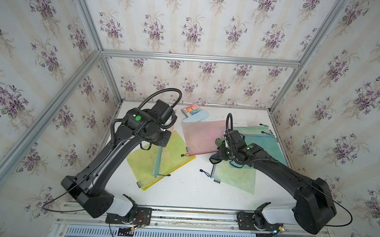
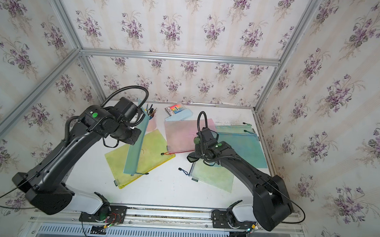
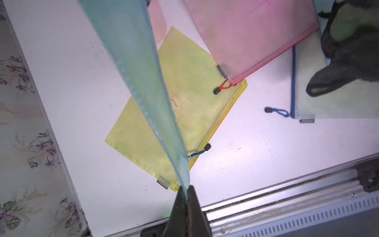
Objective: Wipe the document bag
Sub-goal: Adjust the document bag.
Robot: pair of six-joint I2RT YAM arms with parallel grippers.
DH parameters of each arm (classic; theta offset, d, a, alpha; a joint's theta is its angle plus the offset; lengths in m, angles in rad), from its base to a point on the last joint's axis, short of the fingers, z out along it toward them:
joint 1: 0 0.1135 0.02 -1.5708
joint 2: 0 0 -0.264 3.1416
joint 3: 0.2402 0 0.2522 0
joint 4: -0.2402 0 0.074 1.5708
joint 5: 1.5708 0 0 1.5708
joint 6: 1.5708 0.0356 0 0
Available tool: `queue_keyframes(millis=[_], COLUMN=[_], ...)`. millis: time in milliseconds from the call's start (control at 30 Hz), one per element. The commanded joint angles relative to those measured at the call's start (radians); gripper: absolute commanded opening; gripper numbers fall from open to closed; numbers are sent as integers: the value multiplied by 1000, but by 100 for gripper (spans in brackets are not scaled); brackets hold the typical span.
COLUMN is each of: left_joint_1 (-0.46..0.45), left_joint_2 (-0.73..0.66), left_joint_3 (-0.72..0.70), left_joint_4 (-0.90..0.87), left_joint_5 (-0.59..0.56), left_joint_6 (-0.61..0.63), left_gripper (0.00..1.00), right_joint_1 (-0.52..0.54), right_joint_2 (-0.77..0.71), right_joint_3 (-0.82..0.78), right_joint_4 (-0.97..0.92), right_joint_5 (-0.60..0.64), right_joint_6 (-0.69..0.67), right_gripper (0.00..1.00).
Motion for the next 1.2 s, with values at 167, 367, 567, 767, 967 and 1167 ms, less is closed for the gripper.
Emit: queue_keyframes(millis=[167,367,567,767,967,1167], left_joint_1=[-230,-321,-311,-161,33,164], left_joint_2=[296,547,608,395,302,352], left_joint_3=[58,136,213,-60,-282,-376], left_joint_4=[55,274,402,526,620,735], left_joint_5=[25,170,278,331,394,460], left_joint_6=[-177,-263,-252,-213,-122,-82], left_gripper=[0,13,75,83,84,84], right_joint_1=[-92,-174,-218,-200,5,138], right_joint_2=[-12,-40,-23,57,183,370], right_joint_3=[-2,-2,34,99,233,301], right_joint_4=[35,1,-43,-53,-28,37], right_joint_5=[-25,-48,-31,-49,-11,-43], right_joint_6=[-54,-82,-122,-125,-111,-64], right_gripper=[14,14,14,14,14,14])
